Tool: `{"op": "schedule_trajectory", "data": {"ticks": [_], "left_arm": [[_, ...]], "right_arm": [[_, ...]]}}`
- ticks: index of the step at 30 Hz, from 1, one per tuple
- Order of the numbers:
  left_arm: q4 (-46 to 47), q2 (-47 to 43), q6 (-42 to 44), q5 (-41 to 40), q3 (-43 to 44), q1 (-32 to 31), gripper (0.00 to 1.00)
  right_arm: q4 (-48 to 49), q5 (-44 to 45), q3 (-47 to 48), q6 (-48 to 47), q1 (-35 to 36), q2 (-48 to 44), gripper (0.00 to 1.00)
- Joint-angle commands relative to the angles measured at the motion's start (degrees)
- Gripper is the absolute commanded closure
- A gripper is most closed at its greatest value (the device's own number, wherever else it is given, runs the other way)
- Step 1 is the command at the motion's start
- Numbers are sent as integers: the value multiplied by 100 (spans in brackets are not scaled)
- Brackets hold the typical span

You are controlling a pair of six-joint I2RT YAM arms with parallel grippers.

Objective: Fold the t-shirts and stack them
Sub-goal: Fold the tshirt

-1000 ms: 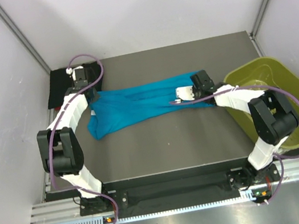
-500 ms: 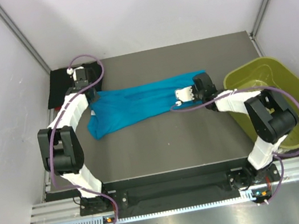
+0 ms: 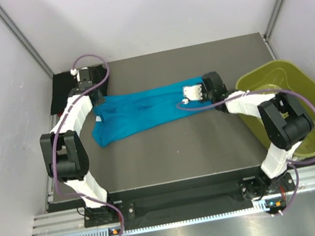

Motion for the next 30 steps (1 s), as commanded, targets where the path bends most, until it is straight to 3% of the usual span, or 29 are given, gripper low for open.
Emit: {"op": "schedule_trajectory", "data": {"ticks": [1,6,9,10,13,16,23,30], "left_arm": [[-183,-269,77,41,425,47,60],[-403,-814,15,199,277,38,53],[-255,-1324,103,848,-423,47,53],[-236,-1560,103,1198,-583,38,53],[-43,-1965,-72,2163,-1276,47,50],[45,-2282,-353,2667,-1928,47,51],[326,-2643,-1091,2871,-3019,47,48],[554,-2635,-1452,2117,-3502,47,42]], "right_arm": [[-731,114,1041,1559,-75,-138,64],[-1974,-89,1666,3135,-14,-542,48],[-2562,-53,1999,4611,13,-789,41],[-2781,-1,2158,5485,39,-789,41],[-3915,-132,2721,6832,31,-675,43],[-4295,-351,2635,7469,48,-561,46],[-4374,-458,2212,7559,127,-359,48],[-4304,-255,2186,7814,276,-279,49]]}}
